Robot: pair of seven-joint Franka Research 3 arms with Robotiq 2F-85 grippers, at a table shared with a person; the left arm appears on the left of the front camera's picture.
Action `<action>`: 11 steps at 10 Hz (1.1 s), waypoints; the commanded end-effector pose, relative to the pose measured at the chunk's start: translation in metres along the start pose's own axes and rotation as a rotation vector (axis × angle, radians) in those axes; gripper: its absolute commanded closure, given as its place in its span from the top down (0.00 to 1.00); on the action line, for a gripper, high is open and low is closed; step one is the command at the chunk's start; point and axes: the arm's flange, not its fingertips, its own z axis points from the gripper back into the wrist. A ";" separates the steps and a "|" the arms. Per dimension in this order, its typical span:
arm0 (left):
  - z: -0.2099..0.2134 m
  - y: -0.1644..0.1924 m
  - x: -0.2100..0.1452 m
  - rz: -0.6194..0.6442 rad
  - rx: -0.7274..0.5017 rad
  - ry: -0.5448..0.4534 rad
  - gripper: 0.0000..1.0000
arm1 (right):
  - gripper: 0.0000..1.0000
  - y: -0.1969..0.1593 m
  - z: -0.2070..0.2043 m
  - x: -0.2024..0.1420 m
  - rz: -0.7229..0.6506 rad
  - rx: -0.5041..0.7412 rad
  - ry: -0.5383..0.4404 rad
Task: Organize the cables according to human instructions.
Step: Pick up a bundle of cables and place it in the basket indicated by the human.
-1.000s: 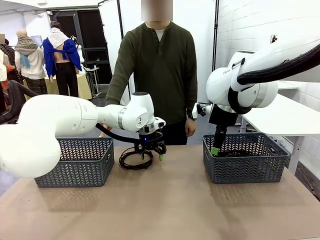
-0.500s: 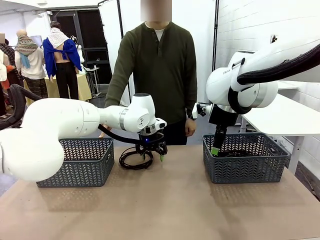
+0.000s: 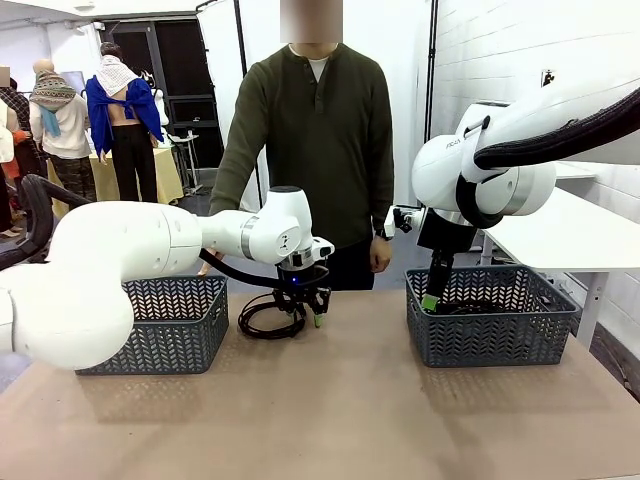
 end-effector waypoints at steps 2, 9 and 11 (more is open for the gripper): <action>0.002 -0.010 0.021 0.047 0.014 0.001 0.00 | 1.00 -0.002 0.000 0.000 0.000 0.001 0.009; 0.020 -0.008 0.015 0.107 0.001 -0.013 0.00 | 1.00 -0.002 0.000 0.000 0.000 0.001 0.009; 0.054 -0.008 0.010 0.089 0.023 0.022 0.00 | 1.00 -0.002 0.000 0.000 0.000 0.001 0.009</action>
